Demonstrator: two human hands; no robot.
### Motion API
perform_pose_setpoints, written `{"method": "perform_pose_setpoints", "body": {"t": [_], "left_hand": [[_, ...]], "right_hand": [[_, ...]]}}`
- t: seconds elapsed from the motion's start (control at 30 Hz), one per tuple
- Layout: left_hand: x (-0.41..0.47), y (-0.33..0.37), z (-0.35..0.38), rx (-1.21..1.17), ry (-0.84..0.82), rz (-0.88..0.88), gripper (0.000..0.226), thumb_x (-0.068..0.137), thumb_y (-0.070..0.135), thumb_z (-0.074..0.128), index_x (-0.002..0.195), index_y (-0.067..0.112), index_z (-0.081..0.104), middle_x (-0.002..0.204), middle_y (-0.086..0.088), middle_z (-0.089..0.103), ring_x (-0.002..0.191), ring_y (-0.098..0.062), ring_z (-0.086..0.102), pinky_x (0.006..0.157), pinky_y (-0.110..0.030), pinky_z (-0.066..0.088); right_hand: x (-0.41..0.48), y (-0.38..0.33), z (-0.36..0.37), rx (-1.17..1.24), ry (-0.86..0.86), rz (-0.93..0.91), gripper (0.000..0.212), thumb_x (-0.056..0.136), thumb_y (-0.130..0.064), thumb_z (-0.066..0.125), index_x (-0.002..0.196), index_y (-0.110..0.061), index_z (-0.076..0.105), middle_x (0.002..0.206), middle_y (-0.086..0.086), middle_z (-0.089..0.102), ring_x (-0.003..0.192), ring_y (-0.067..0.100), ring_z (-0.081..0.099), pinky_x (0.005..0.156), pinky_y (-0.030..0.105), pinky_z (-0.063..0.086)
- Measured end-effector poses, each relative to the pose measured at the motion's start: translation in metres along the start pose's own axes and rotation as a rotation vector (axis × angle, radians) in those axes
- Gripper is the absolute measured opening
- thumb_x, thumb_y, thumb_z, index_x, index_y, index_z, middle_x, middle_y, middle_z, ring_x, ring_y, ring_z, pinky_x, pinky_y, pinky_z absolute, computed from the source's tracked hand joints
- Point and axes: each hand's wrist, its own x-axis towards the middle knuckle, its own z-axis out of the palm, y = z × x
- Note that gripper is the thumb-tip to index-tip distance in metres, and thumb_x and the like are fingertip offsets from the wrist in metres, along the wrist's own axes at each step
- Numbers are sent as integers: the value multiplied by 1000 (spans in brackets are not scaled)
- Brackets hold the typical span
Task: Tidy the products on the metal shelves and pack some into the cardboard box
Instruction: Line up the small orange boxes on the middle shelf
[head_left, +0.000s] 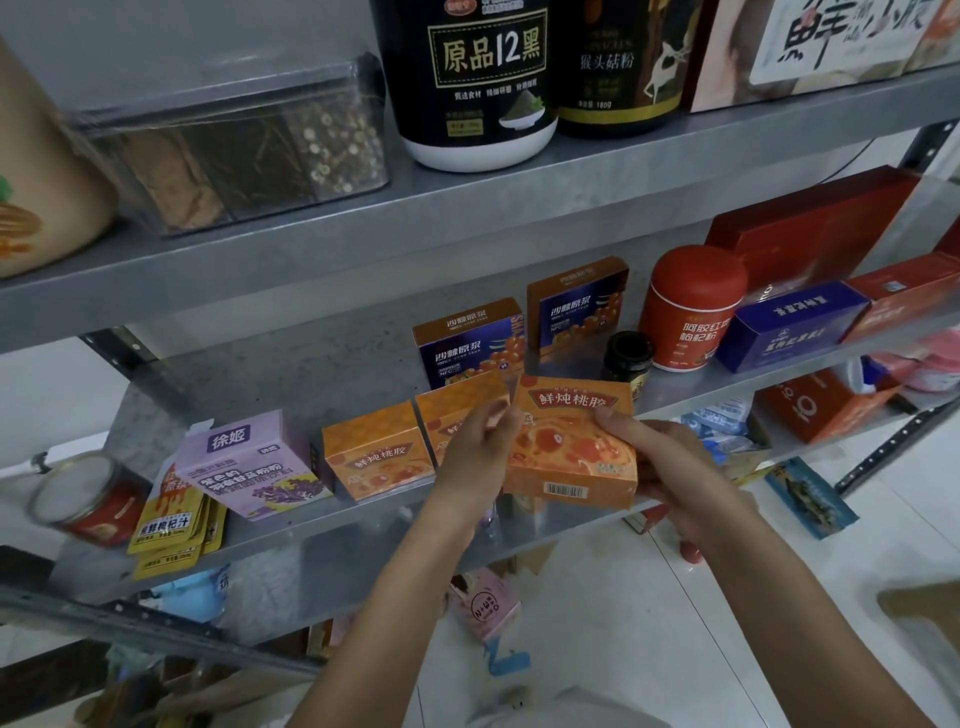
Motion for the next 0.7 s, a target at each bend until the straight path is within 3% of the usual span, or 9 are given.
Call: {"method": "perform_pose_setpoints", "body": {"t": [0.1, 0.2, 0.3, 0.37, 0.47, 0.57, 0.63, 0.7], "left_hand": [[4, -6, 1, 255, -48, 245, 56, 96, 53, 41, 148, 34, 34, 147, 13, 39, 135, -11, 42, 105, -37, 46], [4, -7, 8, 398, -168, 303, 70, 89, 61, 38, 153, 35, 24, 163, 9, 14, 147, -12, 20, 117, -39, 32], [4, -7, 7, 206, -186, 279, 61, 93, 48, 45, 151, 35, 28, 160, 7, 21, 145, -14, 25, 116, -40, 33], [6, -11, 4, 146, -176, 283, 58, 92, 45, 49, 147, 41, 30, 161, 9, 18, 147, -13, 19, 118, -41, 30], [9, -12, 5, 161, -173, 322, 64, 88, 48, 58, 146, 38, 33, 160, 14, 14, 144, 0, 17, 117, -32, 30], [10, -8, 9, 138, -194, 327, 67, 83, 51, 70, 138, 34, 37, 134, 24, 43, 112, 25, 42, 91, -7, 44], [10, -10, 11, 90, -156, 289, 54, 84, 36, 72, 127, 33, 39, 114, 22, 54, 98, 19, 53, 78, -7, 47], [10, -13, 10, 53, -122, 269, 43, 87, 28, 69, 122, 34, 44, 111, 19, 58, 98, 13, 57, 77, -8, 46]], "right_hand": [[3, -2, 1, -4, 45, -11, 54, 71, -47, 73, 102, -4, 66, 88, 11, 76, 81, 24, 73, 64, 29, 54], [2, -9, 3, -13, 63, -19, 47, 81, -48, 67, 106, -8, 64, 90, 10, 75, 79, 22, 72, 57, 25, 53], [0, -15, 0, 61, 35, -52, 42, 94, -51, 48, 118, -17, 53, 102, 14, 71, 91, 28, 70, 68, 35, 56], [-3, -15, -1, 88, -19, -62, 36, 98, -44, 45, 124, -20, 49, 106, 15, 69, 94, 30, 70, 76, 40, 57], [-10, -10, 4, 87, -28, -152, 20, 99, -30, 48, 116, -21, 51, 103, 13, 70, 86, 24, 73, 71, 34, 60], [-16, -6, 14, 25, -52, -260, 14, 101, -19, 45, 112, -15, 54, 97, 14, 72, 81, 22, 73, 64, 27, 59], [-18, -2, 17, -22, -91, -306, 17, 102, -15, 44, 114, -11, 55, 97, 16, 72, 85, 23, 73, 68, 28, 60], [-18, 0, 17, -34, -120, -329, 19, 101, -10, 45, 115, -10, 57, 98, 18, 72, 88, 25, 73, 73, 30, 60]]}}
